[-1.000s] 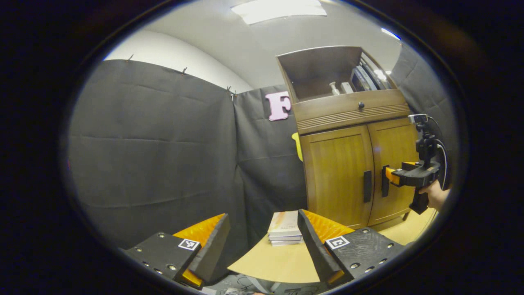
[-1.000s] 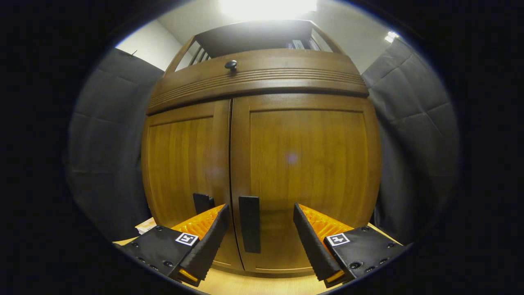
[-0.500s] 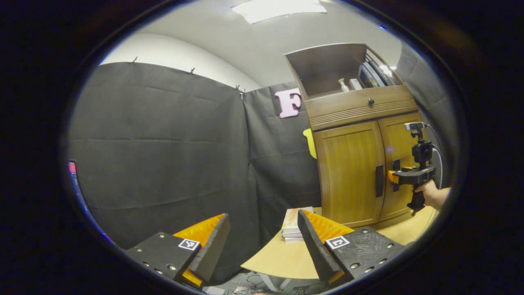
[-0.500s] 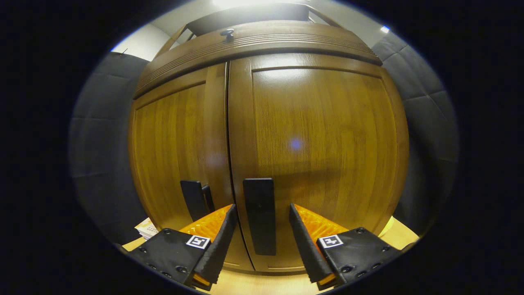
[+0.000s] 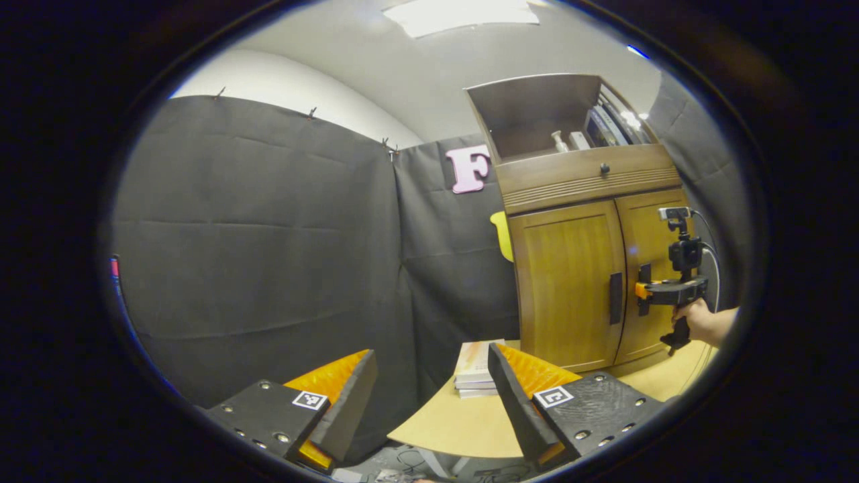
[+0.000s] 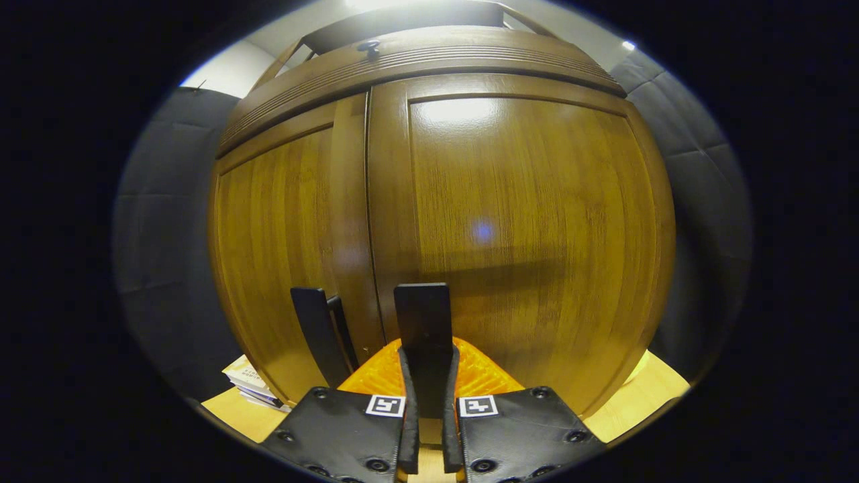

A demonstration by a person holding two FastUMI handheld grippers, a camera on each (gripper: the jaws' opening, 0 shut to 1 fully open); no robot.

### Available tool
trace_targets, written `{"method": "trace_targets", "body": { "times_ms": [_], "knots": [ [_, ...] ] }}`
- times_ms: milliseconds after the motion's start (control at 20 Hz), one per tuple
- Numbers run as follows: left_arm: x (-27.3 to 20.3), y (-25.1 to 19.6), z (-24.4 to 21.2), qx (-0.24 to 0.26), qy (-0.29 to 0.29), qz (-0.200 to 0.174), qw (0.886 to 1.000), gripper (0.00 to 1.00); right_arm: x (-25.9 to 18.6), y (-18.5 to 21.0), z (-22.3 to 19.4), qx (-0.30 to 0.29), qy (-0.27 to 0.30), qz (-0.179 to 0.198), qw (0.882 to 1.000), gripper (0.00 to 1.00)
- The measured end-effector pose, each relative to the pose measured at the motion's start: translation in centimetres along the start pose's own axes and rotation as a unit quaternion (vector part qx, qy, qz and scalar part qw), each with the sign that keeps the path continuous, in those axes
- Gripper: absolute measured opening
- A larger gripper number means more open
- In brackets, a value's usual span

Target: Open the right door of the double-door shoe cabinet with the right hand, and open the left door with the left hand.

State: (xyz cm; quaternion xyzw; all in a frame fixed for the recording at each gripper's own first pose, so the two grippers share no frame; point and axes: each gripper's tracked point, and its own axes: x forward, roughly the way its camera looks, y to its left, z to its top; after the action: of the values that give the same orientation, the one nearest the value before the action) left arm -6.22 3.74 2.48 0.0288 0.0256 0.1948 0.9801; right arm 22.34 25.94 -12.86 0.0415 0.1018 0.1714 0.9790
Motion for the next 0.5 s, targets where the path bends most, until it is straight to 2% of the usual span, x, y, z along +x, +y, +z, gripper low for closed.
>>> {"method": "trace_targets", "body": {
  "times_ms": [500],
  "knots": [
    [1.0, -1.2, -0.2, -0.012, -0.008, -0.06, 0.998, 0.97, -5.2, -0.1, -0.6, -0.002, 0.006, 0.034, 0.999, 0.15]
  ]
}}
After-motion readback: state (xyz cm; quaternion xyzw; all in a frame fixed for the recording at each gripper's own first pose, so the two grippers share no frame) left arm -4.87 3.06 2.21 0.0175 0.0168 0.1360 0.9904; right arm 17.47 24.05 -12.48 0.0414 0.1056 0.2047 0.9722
